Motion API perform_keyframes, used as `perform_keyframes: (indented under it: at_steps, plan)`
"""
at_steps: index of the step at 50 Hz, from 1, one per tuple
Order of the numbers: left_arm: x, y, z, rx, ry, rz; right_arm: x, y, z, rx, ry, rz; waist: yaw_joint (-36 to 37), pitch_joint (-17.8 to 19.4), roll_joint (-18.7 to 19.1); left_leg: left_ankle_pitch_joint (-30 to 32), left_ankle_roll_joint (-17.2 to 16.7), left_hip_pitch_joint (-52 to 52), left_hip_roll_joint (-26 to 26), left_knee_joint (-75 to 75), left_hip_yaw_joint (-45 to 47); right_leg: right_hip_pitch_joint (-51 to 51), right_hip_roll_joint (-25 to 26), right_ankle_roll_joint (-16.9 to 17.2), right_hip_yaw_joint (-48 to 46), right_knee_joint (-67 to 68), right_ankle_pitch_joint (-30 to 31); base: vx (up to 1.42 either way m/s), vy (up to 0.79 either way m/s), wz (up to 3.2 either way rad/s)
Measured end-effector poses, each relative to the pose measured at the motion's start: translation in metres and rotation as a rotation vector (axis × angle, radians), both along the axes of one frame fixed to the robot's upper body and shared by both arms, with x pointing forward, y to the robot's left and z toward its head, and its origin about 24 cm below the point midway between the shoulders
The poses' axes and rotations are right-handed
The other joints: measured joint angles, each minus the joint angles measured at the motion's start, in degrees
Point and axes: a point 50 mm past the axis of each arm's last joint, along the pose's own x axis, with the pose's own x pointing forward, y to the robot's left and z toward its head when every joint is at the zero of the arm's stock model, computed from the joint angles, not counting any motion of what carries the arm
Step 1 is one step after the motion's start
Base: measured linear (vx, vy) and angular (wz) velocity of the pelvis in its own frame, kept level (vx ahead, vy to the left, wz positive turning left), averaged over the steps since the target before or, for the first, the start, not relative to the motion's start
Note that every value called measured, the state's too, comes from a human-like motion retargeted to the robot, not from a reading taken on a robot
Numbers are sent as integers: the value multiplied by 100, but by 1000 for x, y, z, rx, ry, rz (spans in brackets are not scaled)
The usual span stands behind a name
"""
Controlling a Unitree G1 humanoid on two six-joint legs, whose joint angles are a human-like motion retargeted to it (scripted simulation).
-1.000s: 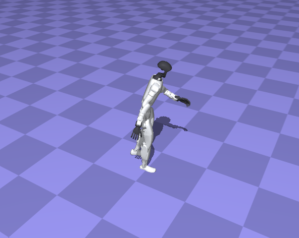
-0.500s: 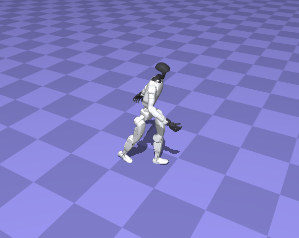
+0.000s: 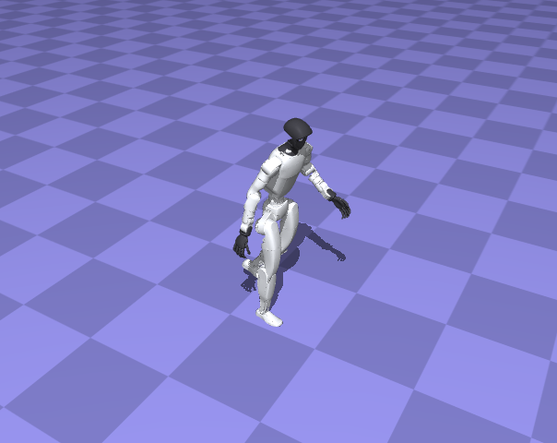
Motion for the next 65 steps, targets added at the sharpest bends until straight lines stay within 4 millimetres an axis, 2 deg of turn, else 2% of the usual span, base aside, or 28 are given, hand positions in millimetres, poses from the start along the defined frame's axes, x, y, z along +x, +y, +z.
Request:
perform_keyframes:
  at_steps: [2, 4, 7, 9, 11, 13, 15, 17, 18, 20, 22, 23, 25, 27, 30, 32, 34, 36, 38, 40, 43, 45, 48, 52, 55, 60, 62, 65]
  plan:
    - [-20, 2, -26, -6, 144, -42, 28, -1, 4, -8, -37, 47, 114, 65, 70, 209, 158, -598, 183, 1637, 144, -4, 139, -302, 219, 675, -577, 87, -18, -111]
    - [-55, 8, -58, 48, 336, -64, 65, 0, 14, -41, -132, 116, 249, 102, 105, 112, 234, -1165, 323, 2857, 276, 31, 218, -393, 365, 1203, -1047, 89, -10, -97]
    - [-127, 21, -96, 135, 625, -53, 124, 10, 40, -94, -379, 220, 536, 21, -30, -423, 360, -1865, 424, 3445, 633, 300, 160, -174, 519, 1386, -1223, 92, -4, -80]
    - [-172, 31, -108, 136, 749, 20, 153, 22, 62, -84, -569, 254, 879, -120, -225, -563, 393, -2224, 502, 2964, 1033, 542, 86, 25, 669, 1151, -983, 93, 0, -88]
    - [-209, 45, -110, 112, 817, 131, 169, 32, 80, -30, -717, 257, 1338, -246, -449, -576, 308, -2376, 517, 1884, 1448, 829, 11, 186, 862, 819, -571, 95, 6, -108]
    - [-235, 65, -103, 109, 848, 231, 178, 36, 95, 41, -807, 273, 1867, -305, -634, -351, 120, -2266, 451, 255, 1797, 1178, -37, 315, 1054, 476, -75, 97, 15, -119]
    - [-250, 89, -90, 144, 855, 269, 184, 33, 111, 91, -847, 366, 2342, -327, -684, -94, -99, -2044, 411, -1513, 2061, 1569, 7, 436, 1192, 216, 374, 97, 24, -100]
    - [-253, 116, -66, 213, 829, 227, 188, 25, 135, 89, -863, 564, 2674, -282, -637, 28, -348, -1887, 424, -2744, 2328, 2004, 78, 551, 1288, 121, 670, 97, 30, -54]
    - [-252, 129, -51, 262, 807, 186, 190, 21, 151, 61, -867, 689, 2780, -247, -586, 144, -467, -1867, 455, -3051, 2426, 2208, 115, 577, 1333, 172, 750, 96, 31, -13]
    - [-243, 154, -13, 405, 746, 98, 190, 11, 189, -57, -870, 943, 2871, -112, -409, 683, -499, -1791, 570, -3133, 2437, 2564, 234, 527, 1431, 589, 766, 95, 30, 34]
    - [-219, 175, 29, 623, 653, 57, 189, -1, 231, -257, -896, 1104, 2752, 140, -284, 772, -109, -1756, 626, -2408, 2128, 2558, 336, 514, 1441, 1796, 616, 88, 25, 106]
    - [-203, 185, 52, 747, 595, 65, 188, -8, 252, -372, -921, 1133, 2636, 289, -305, 428, 125, -1826, 588, -1816, 1932, 2387, 329, 575, 1405, 2627, 512, 80, 17, 143]
    - [-165, 199, 97, 973, 438, 131, 186, -23, 289, -593, -1000, 1097, 2390, 555, -403, -312, 329, -2092, 528, -551, 1625, 1850, 254, 644, 1261, 4262, 201, 72, 10, 153]
    - [-120, 199, 139, 1108, 245, 178, 183, -35, 315, -733, -1074, 1020, 2149, 655, -416, -572, 142, -2154, 507, 1, 1437, 1238, 126, 435, 1014, 5269, -167, 64, 5, 133]
    - [-65, 171, 188, 1252, 2, 76, 185, -33, 341, -824, -1131, 1044, 1616, 538, -310, -488, -112, -1760, 377, -420, 1109, 441, 110, 15, 787, 5490, -546, 55, 2, 125]
    - [-41, 144, 216, 1370, -138, -38, 186, -24, 358, -867, -1167, 1116, 1146, 359, -151, -238, -231, -1413, 345, -1051, 867, 53, 194, -144, 592, 4763, -619, 50, -3, 126]
    - [-26, 115, 242, 1461, -292, -121, 184, -15, 375, -892, -1232, 1162, 676, 201, -1, -8, -417, -1105, 343, -1611, 652, -106, 173, -175, 186, 3464, -500, 51, -9, 120]
    - [-19, 87, 266, 1503, -444, -185, 181, -7, 392, -892, -1299, 1183, 212, 80, 22, 70, -602, -821, 229, -2030, 444, -28, 24, 13, -407, 1768, -274, 54, -15, 123]
    - [-16, 62, 287, 1550, -559, -250, 178, 0, 407, -897, -1326, 1215, -220, -35, -88, -37, -711, -497, 25, -2351, 242, 71, -180, 429, -1104, 300, -67, 59, -21, 119]
    - [-15, 40, 304, 1635, -627, -322, 173, 6, 418, -921, -1303, 1277, -532, -167, -221, -239, -744, -128, -117, -2617, 96, 63, -347, 805, -1715, -465, 273, 59, -24, 81]
    - [-18, 16, 327, 1759, -678, -396, 166, 15, 433, -959, -1249, 1372, -563, -277, -423, -521, -606, 381, -233, -2783, 120, 90, -506, 763, -1783, -490, 987, 52, -26, -16]
    - [-20, 9, 338, 1823, -686, -409, 161, 21, 438, -980, -1226, 1419, -355, -241, -534, -700, -414, 609, -252, -2573, 275, 163, -502, 638, -1461, -250, 876, 45, -24, -105]
    - [-22, 6, 336, 1834, -657, -439, 155, 24, 437, -999, -1178, 1473, -84, -280, -633, -844, -115, 180, -152, -934, 647, 240, -518, 596, -1023, 78, 522, 42, -20, -104]
    - [-31, 6, 327, 1759, -646, -468, 147, 23, 437, -993, -1127, 1490, 22, -643, -647, -304, -169, -936, 299, 1367, 1164, 256, -430, 551, -733, 111, 411, 37, -16, -66]
    - [-40, 10, 323, 1725, -640, -464, 141, 23, 436, -960, -1137, 1488, 122, -748, -783, -406, -120, -1284, 468, 1880, 1511, 321, -427, 703, -498, 63, 360, 30, -10, -74]
    - [-48, 17, 322, 1709, -626, -444, 137, 26, 434, -934, -1126, 1523, 264, -827, -862, -594, -237, -1361, 434, 706, 1644, 491, -320, 1076, -240, -136, 309, 25, -1, -70]
    - [-49, 17, 324, 1702, -637, -440, 138, 28, 436, -943, -1119, 1540, 313, -860, -765, -590, -361, -1178, 447, -458, 1662, 575, -180, 1164, -172, -228, 262, 23, 7, -65]
    - [-51, 17, 326, 1673, -666, -437, 140, 30, 441, -972, -1122, 1556, 354, -877, -509, -191, -532, -924, 561, -1889, 1553, 715, 110, 1151, -86, -348, 180, 19, 10, -52]
